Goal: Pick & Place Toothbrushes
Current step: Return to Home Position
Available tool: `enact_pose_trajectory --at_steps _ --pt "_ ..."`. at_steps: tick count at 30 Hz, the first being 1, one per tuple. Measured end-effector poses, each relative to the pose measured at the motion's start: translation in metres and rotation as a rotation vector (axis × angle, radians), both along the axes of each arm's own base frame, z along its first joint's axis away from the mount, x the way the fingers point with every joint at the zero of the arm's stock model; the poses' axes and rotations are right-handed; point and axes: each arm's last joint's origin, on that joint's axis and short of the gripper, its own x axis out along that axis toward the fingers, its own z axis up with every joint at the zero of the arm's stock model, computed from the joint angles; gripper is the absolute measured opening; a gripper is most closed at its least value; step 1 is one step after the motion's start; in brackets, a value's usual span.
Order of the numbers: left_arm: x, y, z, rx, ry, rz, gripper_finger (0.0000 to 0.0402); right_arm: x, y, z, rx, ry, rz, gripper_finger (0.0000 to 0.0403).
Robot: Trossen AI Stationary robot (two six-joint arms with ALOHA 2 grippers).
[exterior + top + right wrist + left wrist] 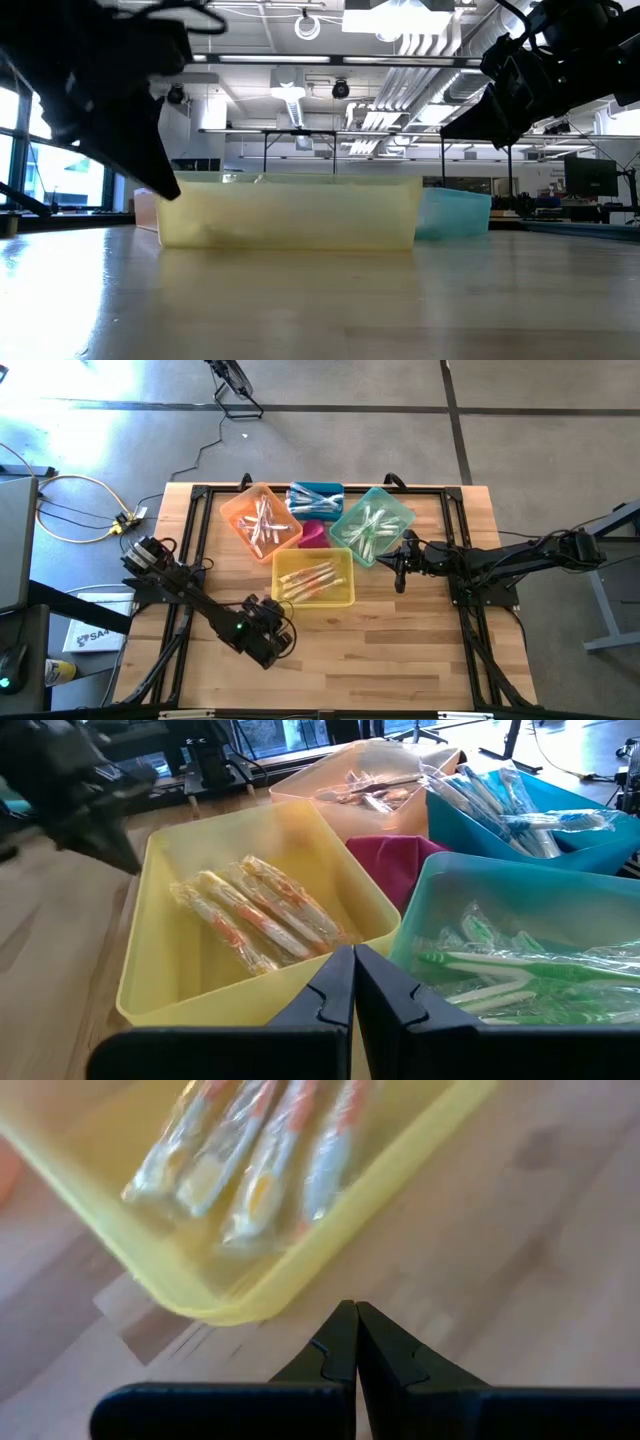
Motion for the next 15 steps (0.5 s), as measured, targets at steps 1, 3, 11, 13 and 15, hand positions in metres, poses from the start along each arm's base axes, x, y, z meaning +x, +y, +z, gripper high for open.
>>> enact_pose_trajectory --at_steps 1,3,11,13,15 --pt "0.001 -0.003 0.006 0.006 0.011 -0.02 0.0 0.0 0.0 0.0 0.0 0.0 0.001 0.0004" --pt "0.004 -0.008 0.017 0.023 0.041 -0.058 0.0 0.0 0.0 0.0 0.0 0.0 0.0 0.0004" --pt "0.011 -0.013 0.068 0.317 -0.069 -0.052 0.0 0.0 0.0 0.0 0.0 0.0 0.0 0.0004" --pt "0.008 -0.01 0.074 0.366 -0.07 -0.054 0.0 0.0 0.0 0.0 0.0 0.0 0.001 0.0004" --pt "0.003 -0.006 0.078 0.374 -0.06 -0.06 0.0 0.0 0.0 0.0 0.0 -0.001 0.0 0.0004"
